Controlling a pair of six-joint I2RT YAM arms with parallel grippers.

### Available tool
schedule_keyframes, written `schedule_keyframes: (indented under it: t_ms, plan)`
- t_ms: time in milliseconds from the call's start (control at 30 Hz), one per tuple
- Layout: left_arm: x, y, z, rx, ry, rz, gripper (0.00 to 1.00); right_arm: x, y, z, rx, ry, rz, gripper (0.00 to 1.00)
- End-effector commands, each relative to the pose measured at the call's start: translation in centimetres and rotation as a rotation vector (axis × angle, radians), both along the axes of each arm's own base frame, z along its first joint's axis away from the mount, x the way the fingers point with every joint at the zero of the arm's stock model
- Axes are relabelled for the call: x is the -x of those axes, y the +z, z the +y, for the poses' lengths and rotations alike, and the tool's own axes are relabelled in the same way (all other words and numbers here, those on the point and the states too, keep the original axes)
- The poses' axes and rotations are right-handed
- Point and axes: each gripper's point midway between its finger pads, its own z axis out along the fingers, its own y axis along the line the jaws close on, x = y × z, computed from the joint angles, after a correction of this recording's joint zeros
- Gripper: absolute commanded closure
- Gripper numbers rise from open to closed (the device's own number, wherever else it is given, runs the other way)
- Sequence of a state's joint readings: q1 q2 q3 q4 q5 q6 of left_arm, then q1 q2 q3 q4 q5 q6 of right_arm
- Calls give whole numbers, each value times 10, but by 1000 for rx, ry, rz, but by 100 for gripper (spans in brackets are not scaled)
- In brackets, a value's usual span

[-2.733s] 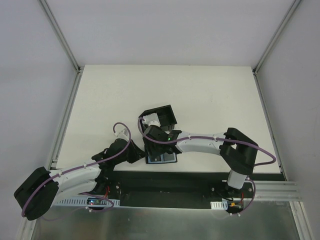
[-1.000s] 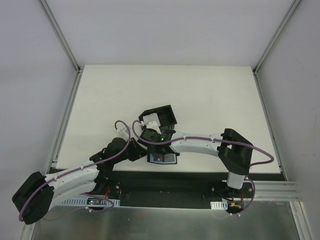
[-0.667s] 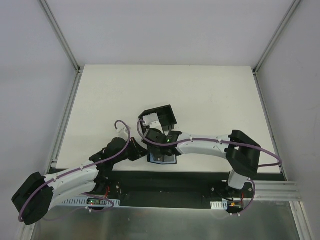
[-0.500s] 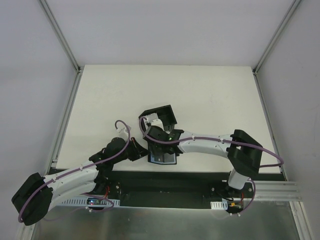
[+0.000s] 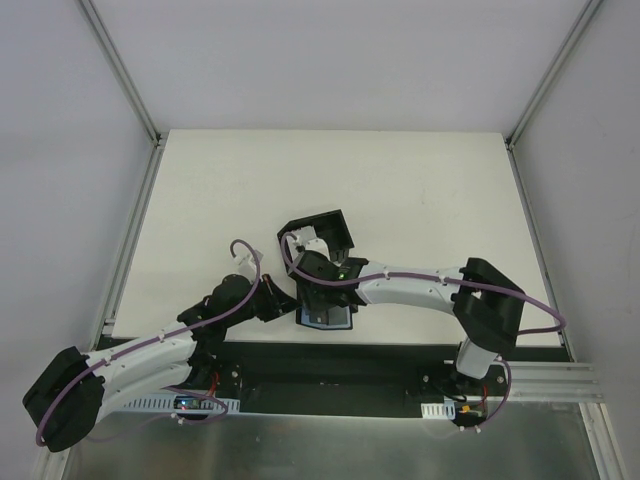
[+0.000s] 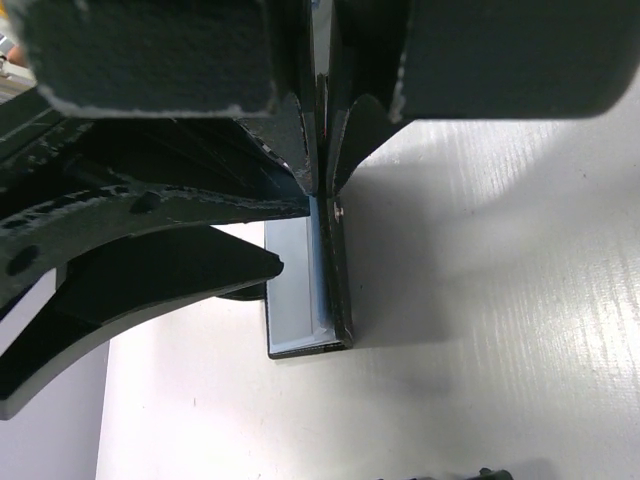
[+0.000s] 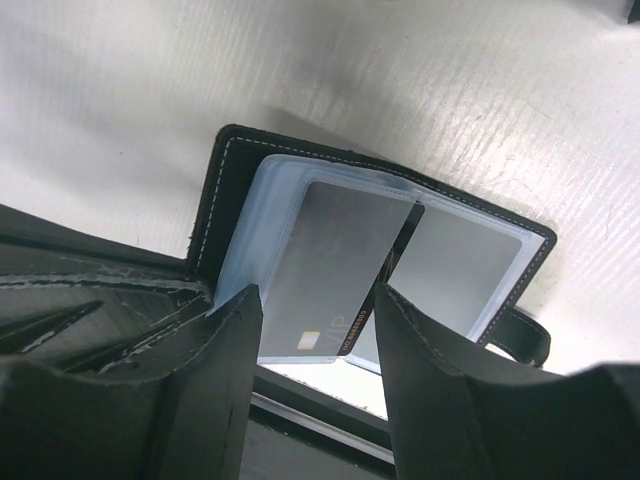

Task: Put the credit cards into the card holder
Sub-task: Turn over the card slot in the card holder.

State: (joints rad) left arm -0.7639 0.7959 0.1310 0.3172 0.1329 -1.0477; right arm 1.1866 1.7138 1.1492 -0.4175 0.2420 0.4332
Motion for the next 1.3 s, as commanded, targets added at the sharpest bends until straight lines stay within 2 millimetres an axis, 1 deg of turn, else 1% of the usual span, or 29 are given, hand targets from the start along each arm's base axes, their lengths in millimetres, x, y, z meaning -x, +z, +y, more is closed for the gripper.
schedule_keyframes:
  t_ms: [0, 133, 467, 600, 633, 700, 767, 833, 900, 967, 1067, 1267]
  plan:
    - [-9, 40, -14, 90, -37, -100, 100, -1, 5, -3, 56, -8, -7, 49]
    - [-9, 42, -15, 92, -40, -103, 100, -4, 6, -13, 133, -11, -38, 50]
    - [-8, 41, -15, 93, -40, -102, 100, -6, 7, -25, 182, -19, -59, 54]
    - [-8, 41, -15, 93, -42, -104, 100, -5, 16, -19, 120, -4, -69, 55]
    - [-9, 42, -15, 93, -39, -104, 100, -3, 17, -20, 104, -2, -69, 55]
    - [-9, 41, -15, 90, -39, -101, 100, 0, 24, -14, 36, 20, -72, 55]
    - [-9, 39, -14, 85, -37, -95, 100, 6, 26, -13, -13, 47, -67, 55]
    - [-9, 37, -13, 79, -32, -89, 100, 12, 20, -21, -32, 58, -61, 52]
    - [-10, 35, -12, 74, -21, -82, 100, 17, 19, -23, -55, 71, -66, 50]
    - [-10, 34, -11, 73, -15, -77, 100, 23, 17, -22, -81, 103, -63, 48]
    - [-10, 32, -10, 69, -9, -70, 100, 33, 15, -13, -129, 148, -43, 46]
    - [-10, 33, -10, 66, -6, -69, 100, 42, 6, -7, -92, 176, -32, 45]
